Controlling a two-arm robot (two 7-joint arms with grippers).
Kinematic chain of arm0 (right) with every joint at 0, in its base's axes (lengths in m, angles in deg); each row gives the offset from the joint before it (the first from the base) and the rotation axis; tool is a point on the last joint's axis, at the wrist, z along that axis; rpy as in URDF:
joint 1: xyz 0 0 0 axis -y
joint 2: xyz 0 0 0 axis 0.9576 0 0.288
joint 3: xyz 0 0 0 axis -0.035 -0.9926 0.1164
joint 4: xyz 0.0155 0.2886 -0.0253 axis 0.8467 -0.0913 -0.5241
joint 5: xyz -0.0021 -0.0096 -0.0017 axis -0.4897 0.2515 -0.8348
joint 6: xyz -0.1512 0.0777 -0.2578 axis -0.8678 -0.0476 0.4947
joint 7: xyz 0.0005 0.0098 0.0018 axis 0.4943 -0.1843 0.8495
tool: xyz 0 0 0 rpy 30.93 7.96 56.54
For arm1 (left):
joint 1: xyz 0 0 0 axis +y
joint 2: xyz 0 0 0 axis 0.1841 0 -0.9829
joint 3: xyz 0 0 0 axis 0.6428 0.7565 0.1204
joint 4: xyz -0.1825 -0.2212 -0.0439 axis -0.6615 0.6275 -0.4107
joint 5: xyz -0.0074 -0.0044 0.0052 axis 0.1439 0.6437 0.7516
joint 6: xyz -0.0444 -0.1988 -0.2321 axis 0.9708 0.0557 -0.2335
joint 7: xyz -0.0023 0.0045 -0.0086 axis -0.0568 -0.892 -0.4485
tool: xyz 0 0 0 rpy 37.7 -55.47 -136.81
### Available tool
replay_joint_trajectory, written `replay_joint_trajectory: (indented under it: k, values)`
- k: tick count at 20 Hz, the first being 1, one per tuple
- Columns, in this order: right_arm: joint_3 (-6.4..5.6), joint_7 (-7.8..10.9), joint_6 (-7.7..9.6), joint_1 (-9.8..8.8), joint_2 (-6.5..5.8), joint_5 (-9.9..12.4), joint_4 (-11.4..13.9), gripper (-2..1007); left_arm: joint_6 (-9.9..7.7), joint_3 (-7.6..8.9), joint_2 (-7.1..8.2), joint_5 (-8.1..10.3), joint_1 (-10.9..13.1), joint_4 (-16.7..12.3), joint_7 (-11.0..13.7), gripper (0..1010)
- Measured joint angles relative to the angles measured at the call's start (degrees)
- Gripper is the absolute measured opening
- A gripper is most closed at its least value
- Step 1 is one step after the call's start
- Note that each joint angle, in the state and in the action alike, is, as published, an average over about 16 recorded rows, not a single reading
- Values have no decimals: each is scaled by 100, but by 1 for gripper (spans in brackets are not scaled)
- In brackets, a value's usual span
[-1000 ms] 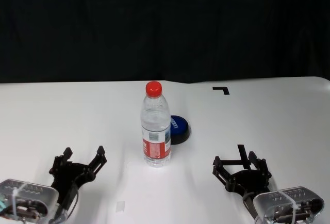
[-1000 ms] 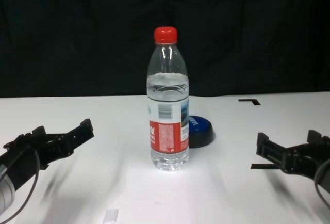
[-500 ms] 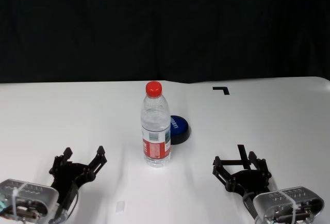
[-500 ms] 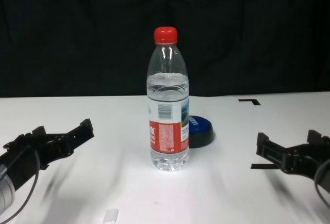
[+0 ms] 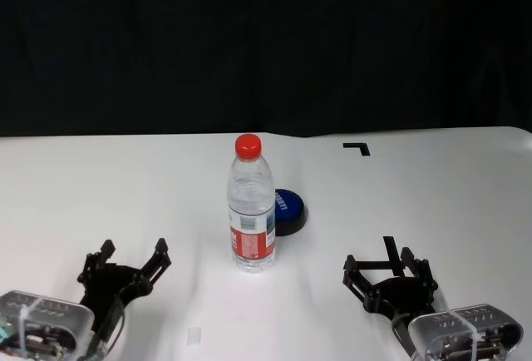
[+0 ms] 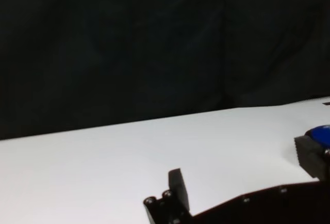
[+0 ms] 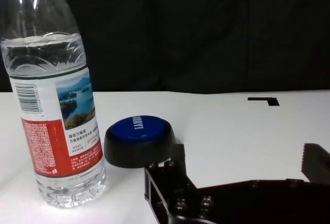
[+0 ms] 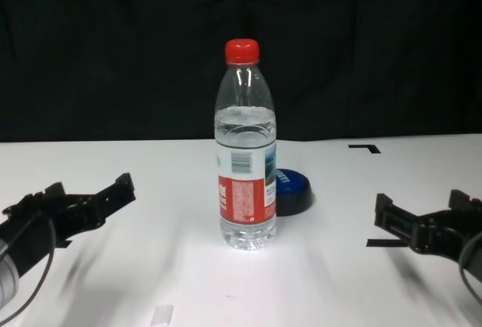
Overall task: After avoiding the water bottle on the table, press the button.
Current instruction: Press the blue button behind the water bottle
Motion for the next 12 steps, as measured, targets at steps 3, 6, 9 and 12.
replay_joint_trajectory:
  k: [3, 6, 9, 12]
  values:
    - [0, 0, 0, 0, 0, 0, 0, 1003, 27, 14, 1, -83, -7, -32, 57, 1009]
    - [0, 0, 0, 0, 0, 0, 0, 1003, 59, 26, 7, -184, -16, -68, 131, 1009]
    - [0, 0, 0, 0, 0, 0, 0, 1003, 96, 34, 21, -281, -31, -105, 224, 1010]
    - [0, 0, 0, 0, 0, 0, 0, 1003, 132, 43, 34, -363, -51, -137, 327, 1010]
